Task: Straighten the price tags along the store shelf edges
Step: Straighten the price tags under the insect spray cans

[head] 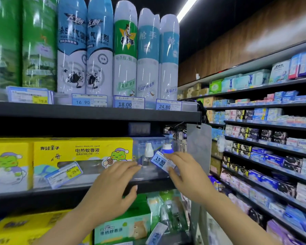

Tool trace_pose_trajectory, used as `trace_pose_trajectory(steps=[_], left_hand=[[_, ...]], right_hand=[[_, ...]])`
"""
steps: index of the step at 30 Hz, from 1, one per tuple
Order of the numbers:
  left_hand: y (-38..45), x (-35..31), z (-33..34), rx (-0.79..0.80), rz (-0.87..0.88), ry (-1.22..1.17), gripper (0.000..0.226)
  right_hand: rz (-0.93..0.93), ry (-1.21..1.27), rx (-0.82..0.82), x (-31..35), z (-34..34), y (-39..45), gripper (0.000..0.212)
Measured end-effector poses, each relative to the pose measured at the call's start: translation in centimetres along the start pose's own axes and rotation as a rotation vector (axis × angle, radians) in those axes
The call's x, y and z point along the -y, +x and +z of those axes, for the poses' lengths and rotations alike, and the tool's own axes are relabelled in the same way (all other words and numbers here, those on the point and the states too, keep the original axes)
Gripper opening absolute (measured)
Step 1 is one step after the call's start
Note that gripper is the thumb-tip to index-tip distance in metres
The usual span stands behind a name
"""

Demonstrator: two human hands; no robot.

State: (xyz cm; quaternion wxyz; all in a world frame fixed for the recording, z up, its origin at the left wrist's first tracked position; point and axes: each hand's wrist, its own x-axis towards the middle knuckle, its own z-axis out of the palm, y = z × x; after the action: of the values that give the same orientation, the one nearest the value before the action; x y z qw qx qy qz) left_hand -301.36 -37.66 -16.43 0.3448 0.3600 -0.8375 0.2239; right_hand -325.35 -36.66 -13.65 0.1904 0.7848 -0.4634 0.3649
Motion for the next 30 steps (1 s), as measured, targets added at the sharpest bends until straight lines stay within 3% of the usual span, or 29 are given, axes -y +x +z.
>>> trace_pose_trajectory(steps=[7, 14, 21, 25, 30], left_hand=[[-3.2, 1.3, 1.8, 0.09, 0.065, 0.055, 0.047], [-4.2, 1.0, 3.7, -0.143, -0.018, -0.061, 0.046], [-3.9, -0.2, 5.4, -0.29, -0.108, -0.032, 0.044], [-3.9, -0.5, 5.6, -0.316, -0.124, -0.008, 0.041], [-3.8, -1.1, 5.5, -0.285, -0.174, 0.019, 0.041]], right_hand=[[0.14, -0.013, 0.042, -0.5, 1.3, -0.9, 0.041], [0.223, 0.016, 0.039, -0.5, 1.5, -1.0, 0.041], [0.228, 0.018, -0.007, -0.7, 1.9, -0.5, 0.035], [0.257, 0.148, -0.02, -0.8, 1.9, 0.8, 0.031], [0.15, 0.16, -0.004, -1.4, 2.2, 1.8, 0.026]])
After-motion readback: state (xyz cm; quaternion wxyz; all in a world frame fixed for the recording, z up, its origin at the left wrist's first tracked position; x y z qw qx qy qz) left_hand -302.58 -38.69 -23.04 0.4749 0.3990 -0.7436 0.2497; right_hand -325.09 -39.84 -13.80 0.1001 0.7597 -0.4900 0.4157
